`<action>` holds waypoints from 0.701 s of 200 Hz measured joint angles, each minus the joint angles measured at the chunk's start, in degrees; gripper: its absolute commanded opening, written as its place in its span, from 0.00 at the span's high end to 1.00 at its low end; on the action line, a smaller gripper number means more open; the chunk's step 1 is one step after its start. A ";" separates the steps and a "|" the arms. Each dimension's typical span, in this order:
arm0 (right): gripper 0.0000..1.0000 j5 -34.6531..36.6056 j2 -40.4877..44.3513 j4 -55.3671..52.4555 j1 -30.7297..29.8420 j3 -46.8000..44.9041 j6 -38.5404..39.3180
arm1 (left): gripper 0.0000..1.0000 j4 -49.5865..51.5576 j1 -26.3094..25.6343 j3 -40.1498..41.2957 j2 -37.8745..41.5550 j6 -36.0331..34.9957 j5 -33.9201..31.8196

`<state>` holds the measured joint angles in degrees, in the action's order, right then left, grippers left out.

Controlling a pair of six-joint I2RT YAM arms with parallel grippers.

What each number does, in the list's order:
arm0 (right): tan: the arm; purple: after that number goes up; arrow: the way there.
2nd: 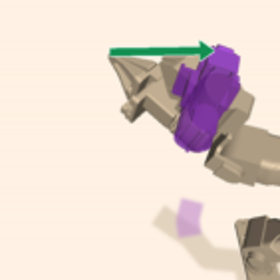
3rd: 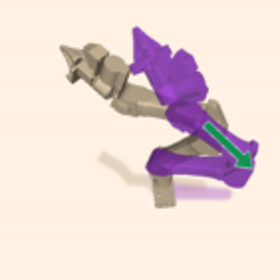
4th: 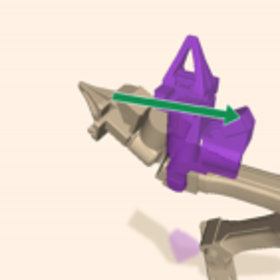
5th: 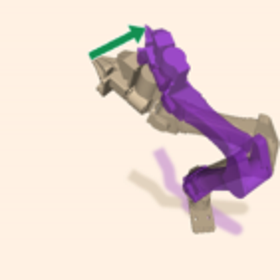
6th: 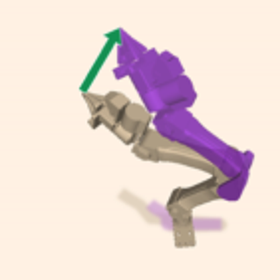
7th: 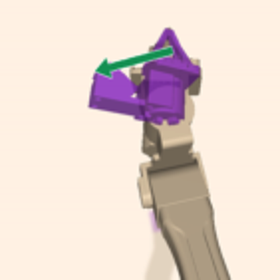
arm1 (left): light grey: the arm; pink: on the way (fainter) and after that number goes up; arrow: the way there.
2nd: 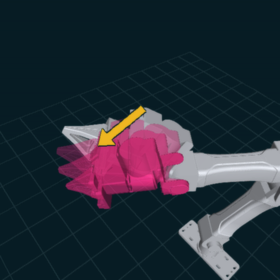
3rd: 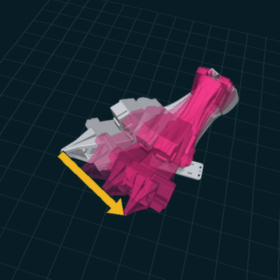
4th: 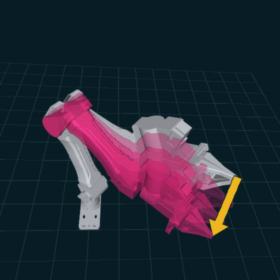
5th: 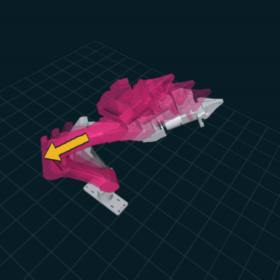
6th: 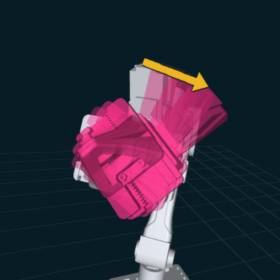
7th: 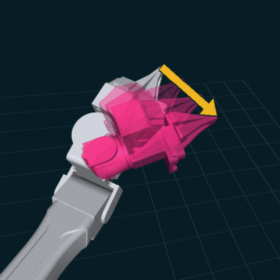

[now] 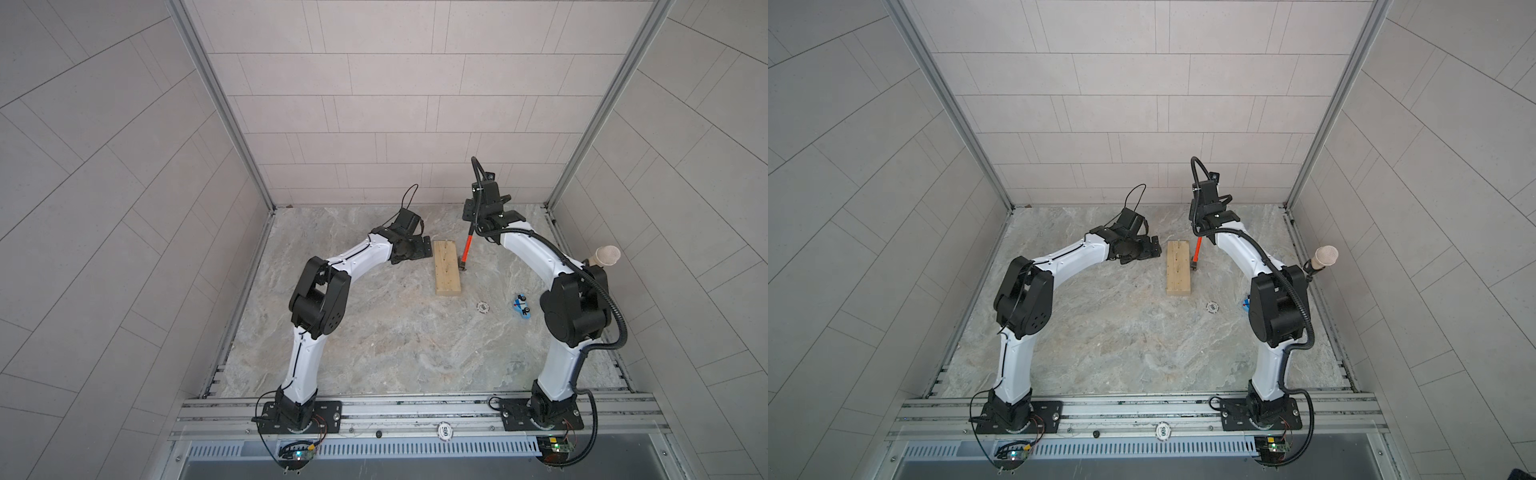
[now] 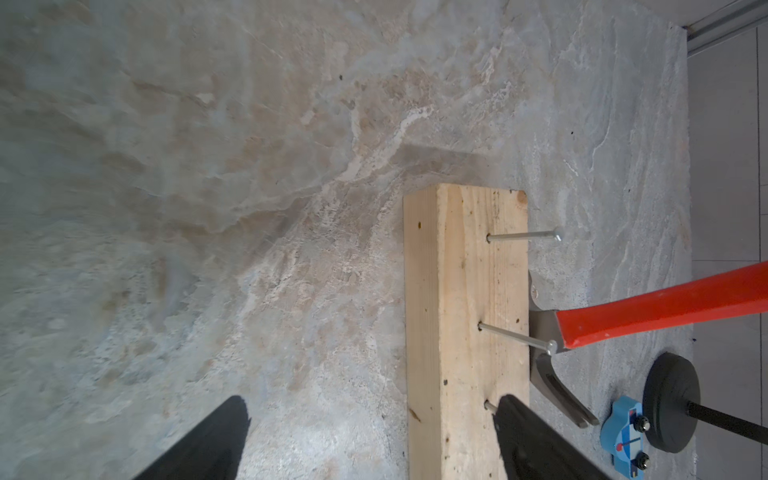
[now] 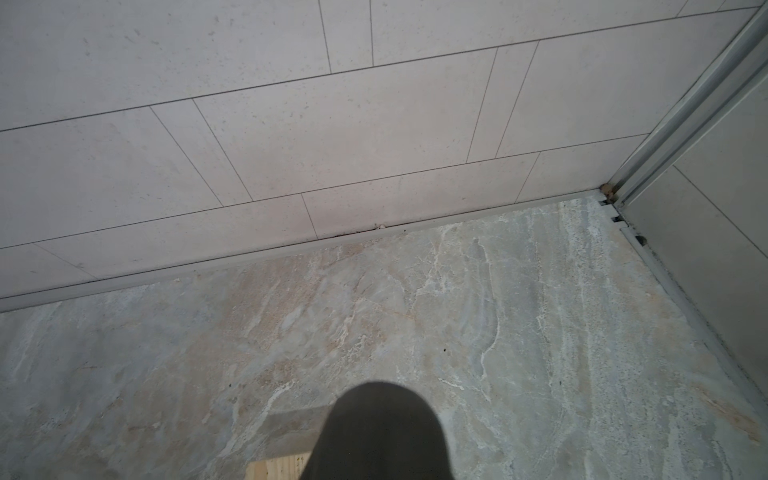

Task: Use a claw hammer to pull out a nail
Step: Move the mounting plate to the center of the board.

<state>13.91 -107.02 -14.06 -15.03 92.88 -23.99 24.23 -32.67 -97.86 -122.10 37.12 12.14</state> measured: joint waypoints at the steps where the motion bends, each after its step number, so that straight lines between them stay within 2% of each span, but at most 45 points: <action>1: 1.00 0.00 0.00 0.00 -0.09 -0.02 -0.09 | 0.05 -0.02 0.00 -0.02 -0.04 0.02 0.09; 30: 1.00 -0.02 0.33 -0.74 -1.99 -0.24 -1.16 | 0.10 -1.31 -0.42 -0.07 -1.84 1.07 2.93; 71: 1.00 0.02 0.52 -1.68 -4.11 -0.24 -2.19 | 0.24 -3.56 -1.11 1.07 -2.58 2.45 6.14; 118: 1.00 0.24 0.76 -2.97 -5.68 -0.22 -2.84 | 0.42 -7.32 -1.09 6.82 -2.34 3.98 7.69; 140: 1.00 0.59 0.76 -3.34 -6.86 0.02 -2.84 | 0.45 -10.12 -1.01 10.38 -0.94 4.70 8.35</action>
<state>14.50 -106.26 -17.41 -21.89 92.90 -26.83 14.11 -33.67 -87.48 -123.04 41.82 20.49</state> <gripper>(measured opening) 0.220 0.560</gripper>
